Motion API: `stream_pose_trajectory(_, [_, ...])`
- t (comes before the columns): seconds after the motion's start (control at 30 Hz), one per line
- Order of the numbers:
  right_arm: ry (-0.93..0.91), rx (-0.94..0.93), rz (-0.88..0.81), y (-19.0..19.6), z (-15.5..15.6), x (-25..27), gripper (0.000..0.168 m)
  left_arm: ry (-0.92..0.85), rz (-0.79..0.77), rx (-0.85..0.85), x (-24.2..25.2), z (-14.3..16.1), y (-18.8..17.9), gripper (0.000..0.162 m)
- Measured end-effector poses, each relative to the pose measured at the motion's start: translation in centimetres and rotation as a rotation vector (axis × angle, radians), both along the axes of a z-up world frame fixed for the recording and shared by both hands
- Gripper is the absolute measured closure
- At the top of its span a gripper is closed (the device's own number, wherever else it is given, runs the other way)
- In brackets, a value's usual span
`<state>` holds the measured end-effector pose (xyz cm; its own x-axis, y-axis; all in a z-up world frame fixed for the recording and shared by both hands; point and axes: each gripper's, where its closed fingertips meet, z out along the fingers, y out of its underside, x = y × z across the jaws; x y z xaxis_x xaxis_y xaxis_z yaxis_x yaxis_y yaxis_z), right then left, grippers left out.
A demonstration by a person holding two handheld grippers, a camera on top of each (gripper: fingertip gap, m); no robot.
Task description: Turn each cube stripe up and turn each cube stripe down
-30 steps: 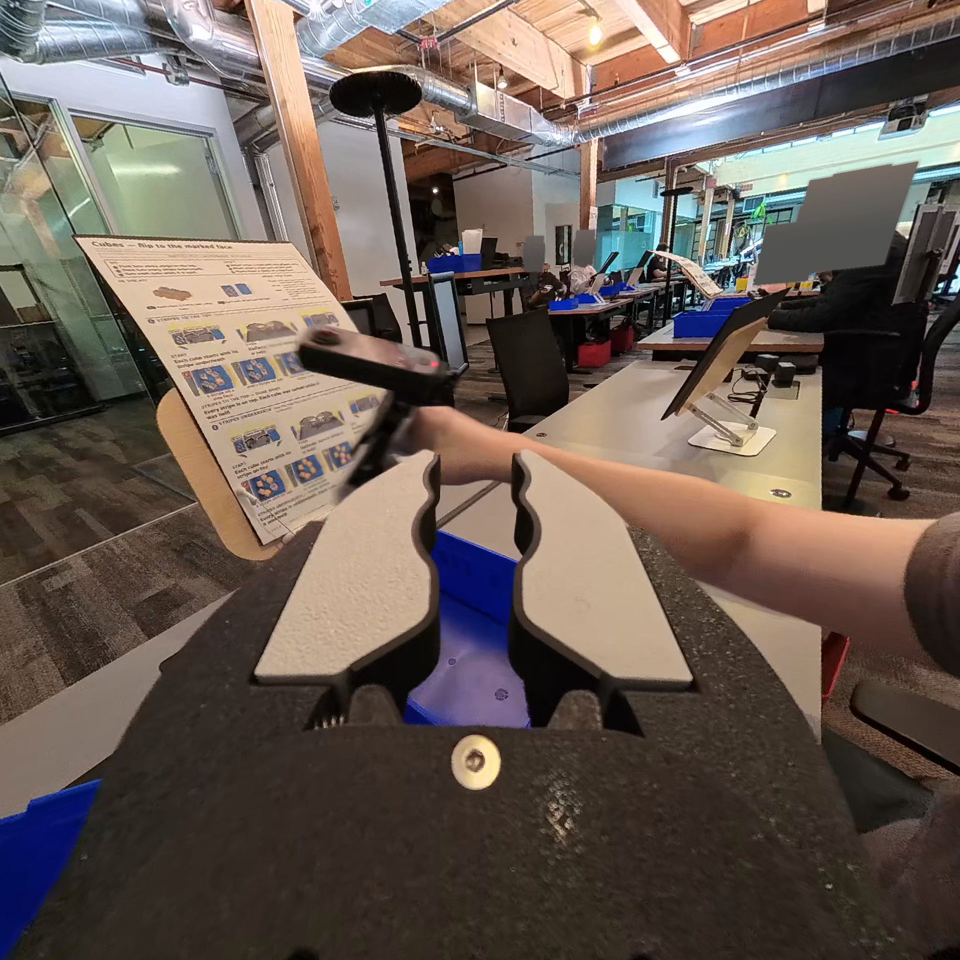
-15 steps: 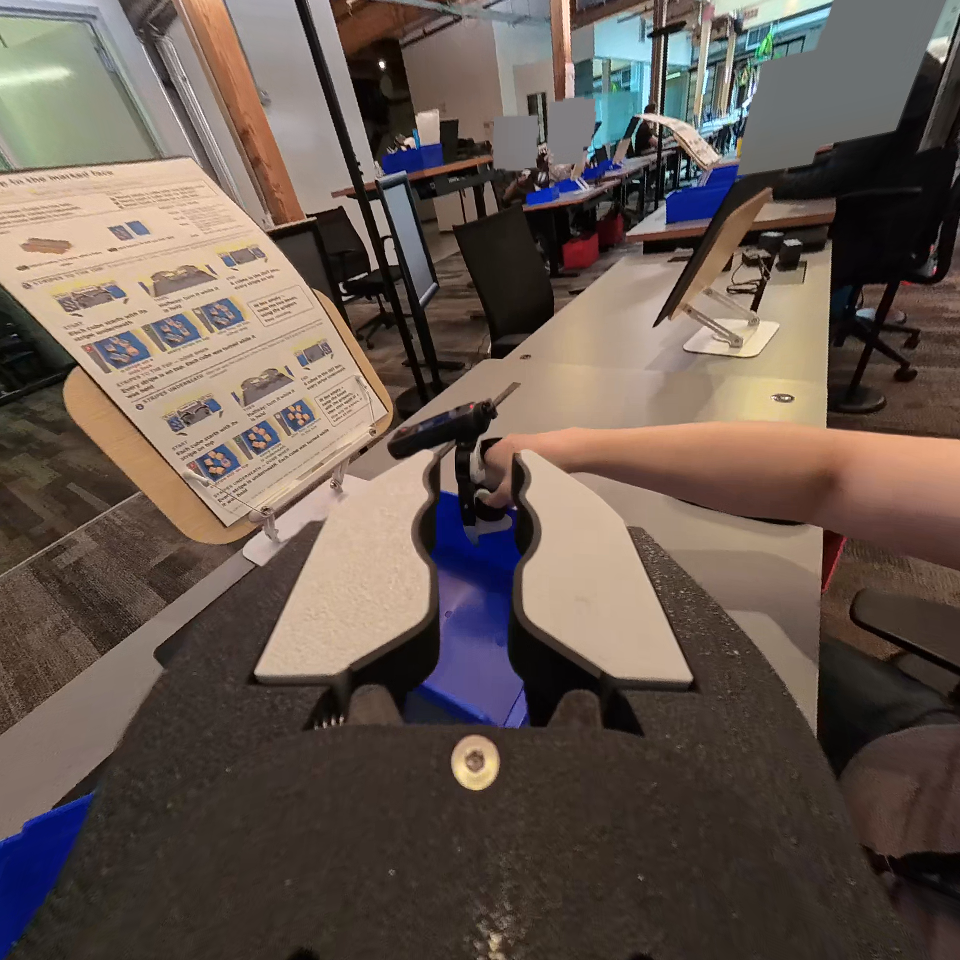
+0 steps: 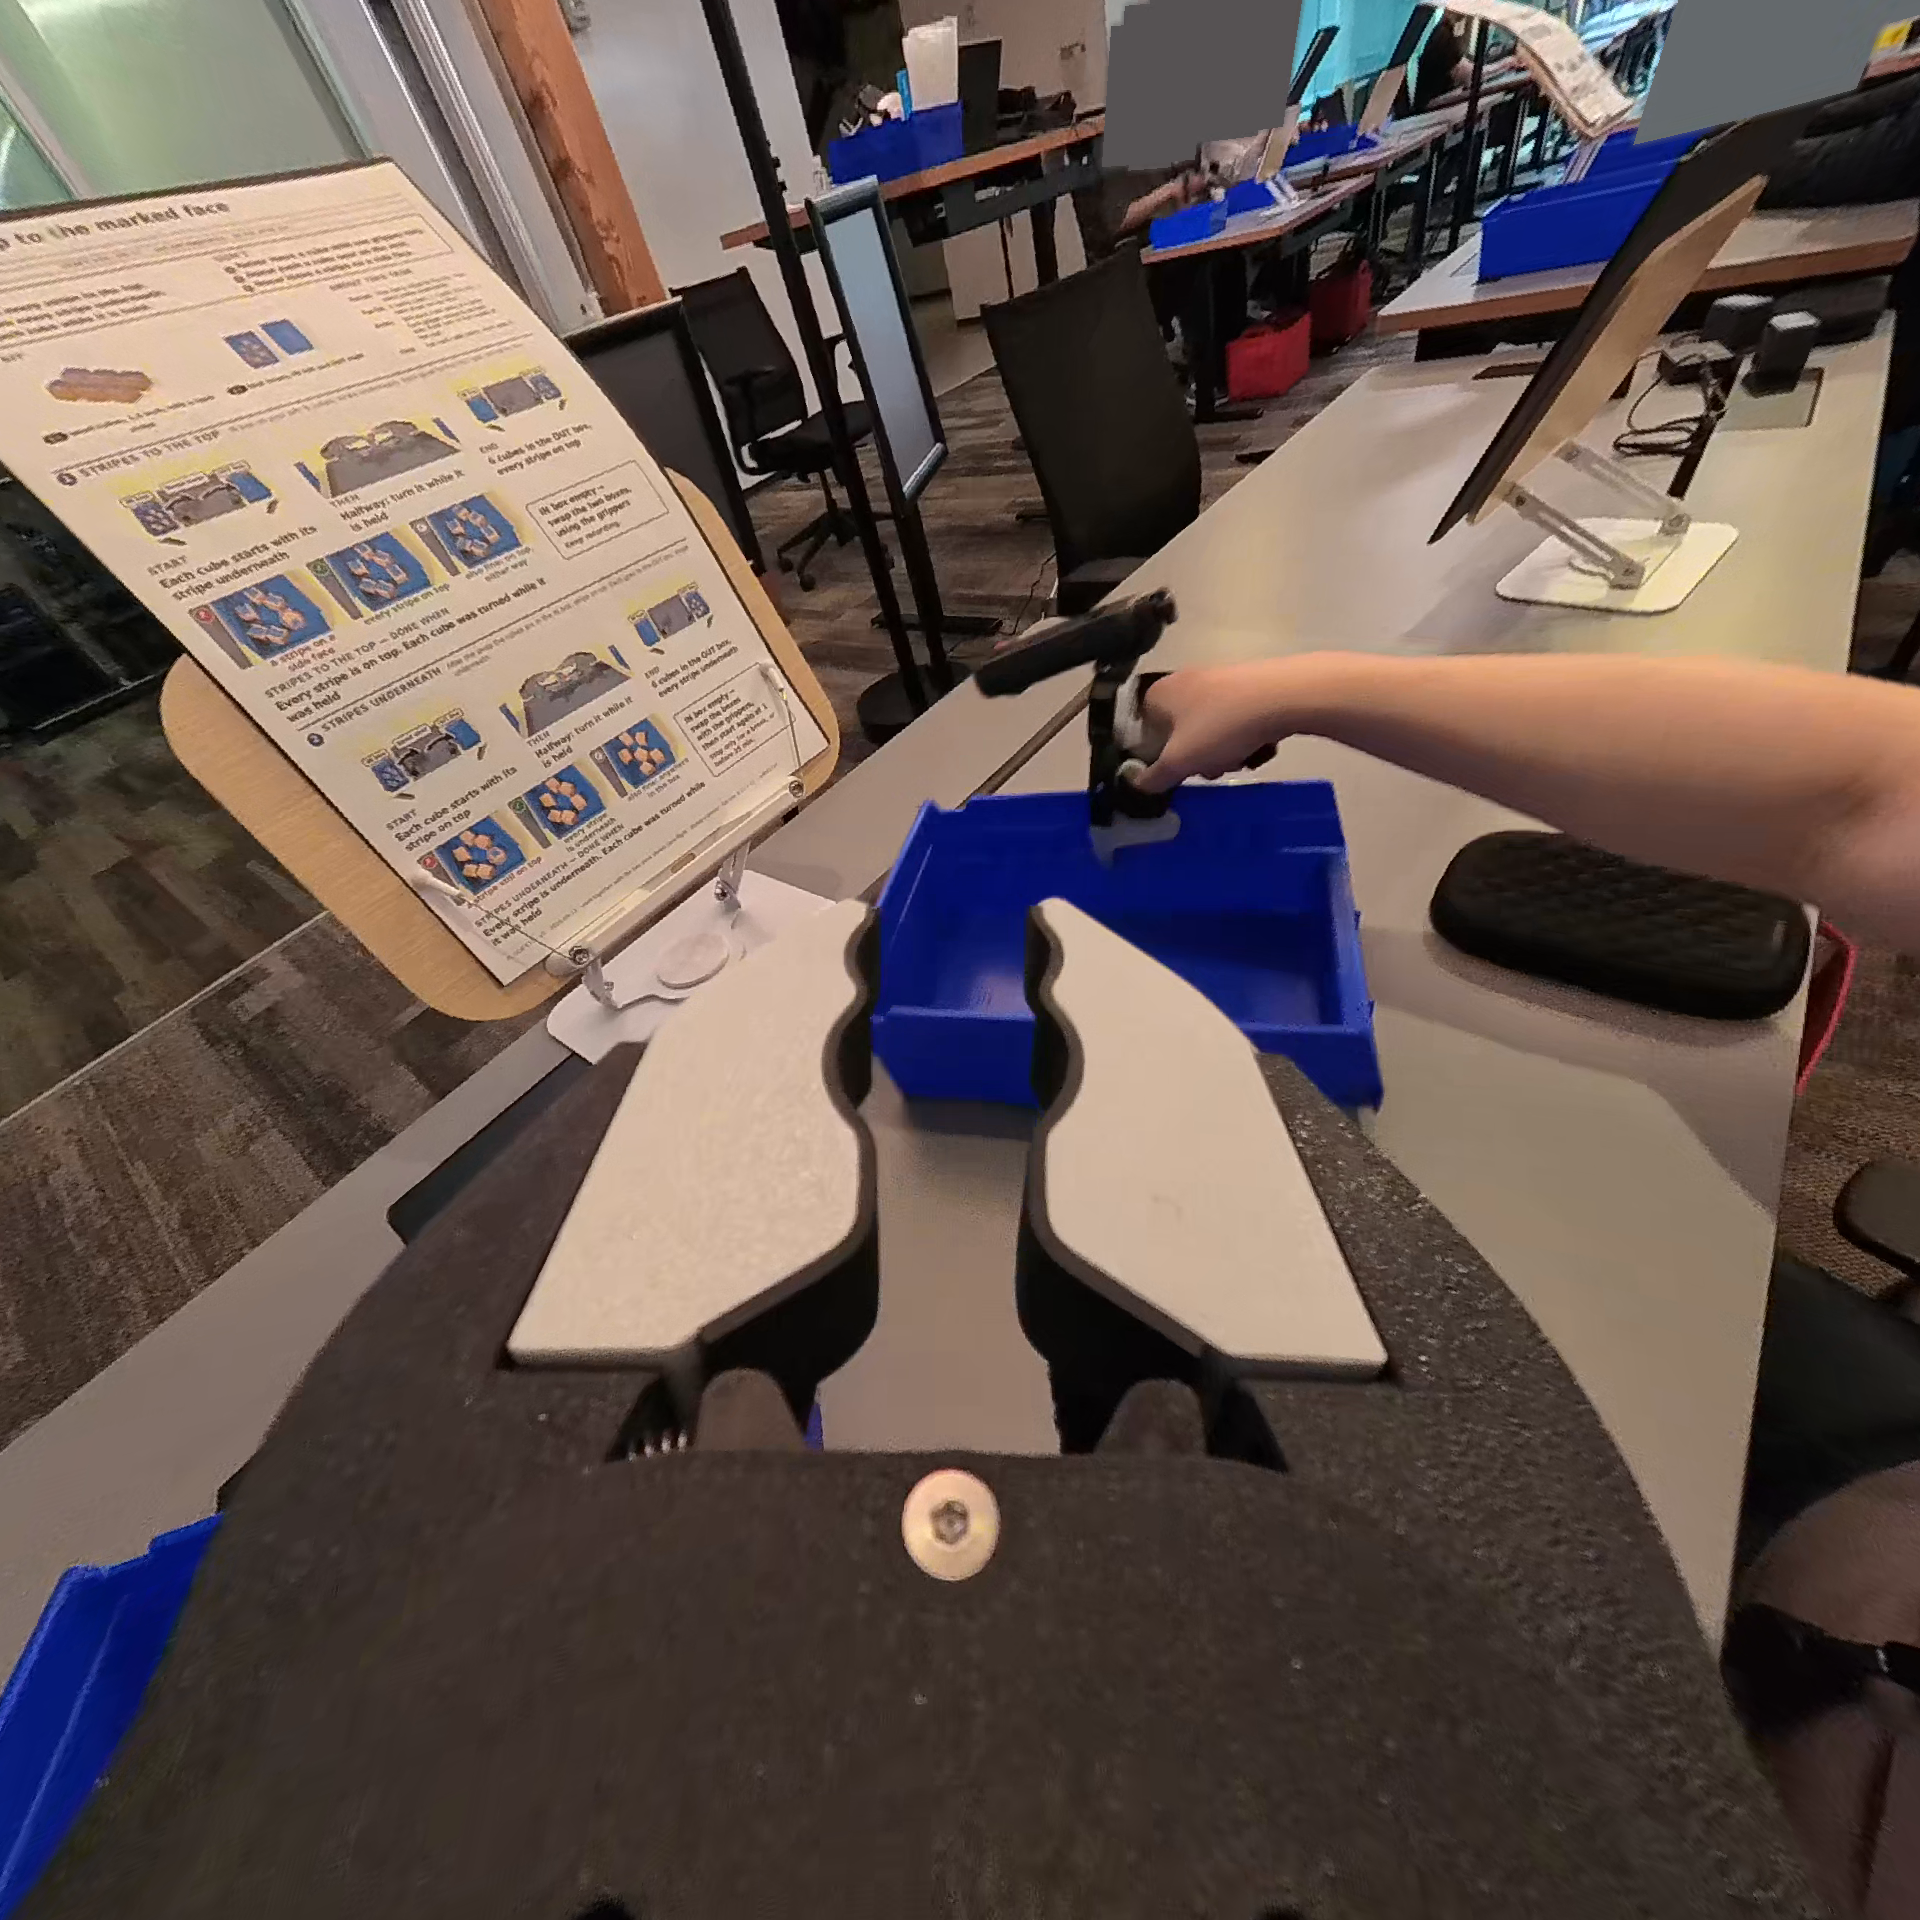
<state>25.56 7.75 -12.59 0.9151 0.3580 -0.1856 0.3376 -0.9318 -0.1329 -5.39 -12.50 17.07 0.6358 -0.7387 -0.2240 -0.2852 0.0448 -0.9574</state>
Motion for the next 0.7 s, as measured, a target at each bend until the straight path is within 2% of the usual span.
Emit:
stream_pose_trajectory(0.27, [-0.018, 0.01, -0.134, 0.4, -0.1, 9.9, 0.161, 0.098, 0.028, -0.041, 2.0, -1.8, 1.5, 0.136])
stream_pose_trajectory(0.7, [-0.014, 0.017, -0.28, -0.8, -0.1, 19.6, 0.161, 0.172, 0.076, -0.076, 3.3, -3.4, 3.2, 0.136])
